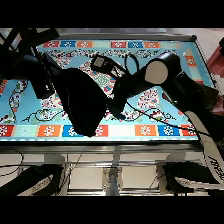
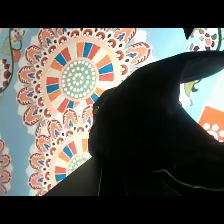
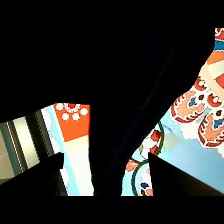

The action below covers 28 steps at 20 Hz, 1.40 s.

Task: Fold the clothes and pants, and hang the long-sleeved shirts on hangers.

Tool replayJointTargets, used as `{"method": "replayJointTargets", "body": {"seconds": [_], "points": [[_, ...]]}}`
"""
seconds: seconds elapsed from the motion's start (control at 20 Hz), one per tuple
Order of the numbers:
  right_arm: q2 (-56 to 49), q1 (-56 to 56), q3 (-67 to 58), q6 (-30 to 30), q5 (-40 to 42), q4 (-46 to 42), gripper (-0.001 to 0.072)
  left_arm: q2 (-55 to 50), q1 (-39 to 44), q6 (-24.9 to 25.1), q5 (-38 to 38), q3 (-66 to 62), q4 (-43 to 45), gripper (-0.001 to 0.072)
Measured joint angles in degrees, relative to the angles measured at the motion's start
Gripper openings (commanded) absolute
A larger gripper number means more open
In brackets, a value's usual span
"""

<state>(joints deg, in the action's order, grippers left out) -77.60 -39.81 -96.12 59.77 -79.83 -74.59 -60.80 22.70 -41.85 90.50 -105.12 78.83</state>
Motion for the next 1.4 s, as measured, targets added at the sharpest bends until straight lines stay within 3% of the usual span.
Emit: {"method": "replayJointTargets", "body": {"seconds": [0.35, 0.5, 0.65, 0.75, 0.95, 1.0, 1.1, 1.15, 1.2, 1.4], "points": [[-0.5, -1.1, 4.2, 1.1, 1.4, -3.2, 0.0604, 0.0, 0.0, -0.1, 0.0, 0.0, 0.0, 0.0083], [-0.5, -1.0, 9.5, 1.1, 4.4, -4.3, 0.0537, 0.0, 0.0, -0.1, 0.0, 0.0, 0.0, 0.0084], [-0.5, 0.3, 15.6, 1.2, 9.6, -3.9, 0.0527, 0.0, 0.0, -0.2, 0.0, 0.0, 0.0, 0.0084], [-0.5, 1.3, 18.9, 1.2, 12.5, -2.7, 0.0434, 0.0, 0.0, -0.2, 0.0, 0.0, 0.0, 0.0084], [-0.5, 2.6, 24.2, 1.1, 18.4, -0.6, 0.0374, 0.0, 0.0, -0.2, 0.0, 0.0, 0.0, 0.0084], [-0.5, 2.7, 25.1, 1.1, 19.5, -0.4, 0.0328, 0.0, 0.0, -0.3, 0.0, 0.0, 0.0, 0.0084], [-0.5, 2.9, 26.6, 1.0, 21.2, -0.1, 0.0089, 0.0, 0.0, -0.4, 0.0, 0.0, 0.0, 0.0084], [-0.5, 2.9, 27.0, 1.0, 21.8, 0.1, 0.0051, 0.0, 0.0, -0.5, 0.0, 0.0, 0.0, 0.0084], [-0.5, 3.0, 27.3, 1.0, 22.5, 0.2, 0.0021, 0.0, 0.0, -0.6, 0.0, 0.0, 0.0, 0.0084], [-0.4, 3.1, 27.9, 2.8, 23.3, -0.7, 0.0017, 0.0, 0.0, -0.7, -0.1, 0.0, 0.0, 0.0084]]}}
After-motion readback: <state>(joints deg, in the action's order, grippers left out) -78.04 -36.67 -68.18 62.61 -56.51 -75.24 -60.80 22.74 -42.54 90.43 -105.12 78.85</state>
